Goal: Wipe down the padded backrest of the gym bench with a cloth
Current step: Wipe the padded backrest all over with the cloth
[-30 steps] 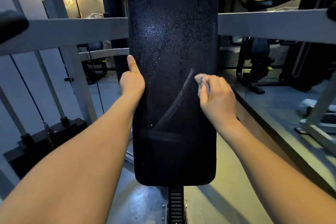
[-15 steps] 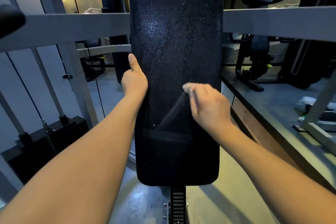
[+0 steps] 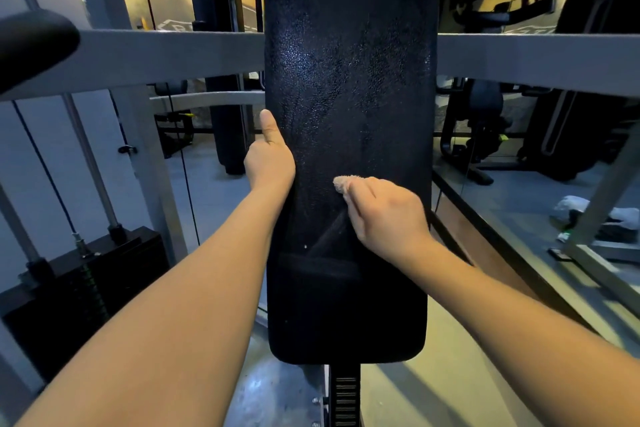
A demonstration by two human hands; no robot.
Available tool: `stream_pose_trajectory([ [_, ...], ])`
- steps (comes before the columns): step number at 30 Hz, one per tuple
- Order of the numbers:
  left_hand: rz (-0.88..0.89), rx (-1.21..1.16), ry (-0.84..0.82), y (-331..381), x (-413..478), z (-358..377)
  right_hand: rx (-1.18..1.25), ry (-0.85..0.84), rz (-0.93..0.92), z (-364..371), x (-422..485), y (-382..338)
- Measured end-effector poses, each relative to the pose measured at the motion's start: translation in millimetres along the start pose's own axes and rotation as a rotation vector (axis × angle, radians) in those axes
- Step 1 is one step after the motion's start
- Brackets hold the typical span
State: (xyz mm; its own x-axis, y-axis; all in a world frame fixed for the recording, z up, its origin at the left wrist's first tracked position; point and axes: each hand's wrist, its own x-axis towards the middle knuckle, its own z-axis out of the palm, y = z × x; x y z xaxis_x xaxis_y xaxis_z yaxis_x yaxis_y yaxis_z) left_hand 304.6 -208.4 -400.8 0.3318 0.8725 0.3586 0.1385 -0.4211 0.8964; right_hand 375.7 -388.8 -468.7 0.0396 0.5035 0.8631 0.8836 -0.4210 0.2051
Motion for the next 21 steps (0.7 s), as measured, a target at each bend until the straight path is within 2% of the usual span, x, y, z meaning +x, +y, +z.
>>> stream_pose_trajectory([
  [3,0.023,-0.031,0.000,-3.7,-0.2,-0.8,-0.117,0.027,-0.091,-1.7,25.7,24.9],
  [4,0.028,-0.039,-0.006,-4.3,-0.5,-1.5,-0.168,0.077,-0.051,-2.4,43.0,33.2],
  [7,0.043,-0.051,-0.017,-6.7,-1.4,-4.6,-0.234,0.212,0.225,-6.5,90.4,46.0],
  [9,0.060,-0.057,-0.025,-7.1,-2.1,-6.6,-0.193,0.212,0.384,-1.0,94.9,28.5],
  [10,0.069,-0.059,-0.031,-7.4,-2.5,-7.2,-0.168,0.190,0.404,1.6,89.0,14.2],
  [11,0.078,-0.057,-0.036,-8.3,-2.5,-7.5,-0.147,0.156,0.365,4.1,79.2,-0.6],
  [13,0.097,-0.056,-0.039,-10.8,-1.7,-8.1,-0.105,0.076,0.128,11.4,54.8,-20.4],
  [15,0.115,-0.061,-0.044,-12.9,-1.1,-8.4,-0.118,0.005,-0.105,12.6,51.2,-11.3],
  [17,0.129,-0.063,-0.052,-14.4,0.0,-7.7,-0.201,-0.008,-0.155,6.8,77.3,15.2],
  [18,0.128,-0.066,-0.055,-15.3,0.9,-7.1,-0.248,0.021,-0.085,2.0,94.8,27.5],
  [21,0.124,-0.085,-0.055,-17.2,2.0,-7.3,-0.307,0.099,0.288,-15.1,141.2,50.5],
])
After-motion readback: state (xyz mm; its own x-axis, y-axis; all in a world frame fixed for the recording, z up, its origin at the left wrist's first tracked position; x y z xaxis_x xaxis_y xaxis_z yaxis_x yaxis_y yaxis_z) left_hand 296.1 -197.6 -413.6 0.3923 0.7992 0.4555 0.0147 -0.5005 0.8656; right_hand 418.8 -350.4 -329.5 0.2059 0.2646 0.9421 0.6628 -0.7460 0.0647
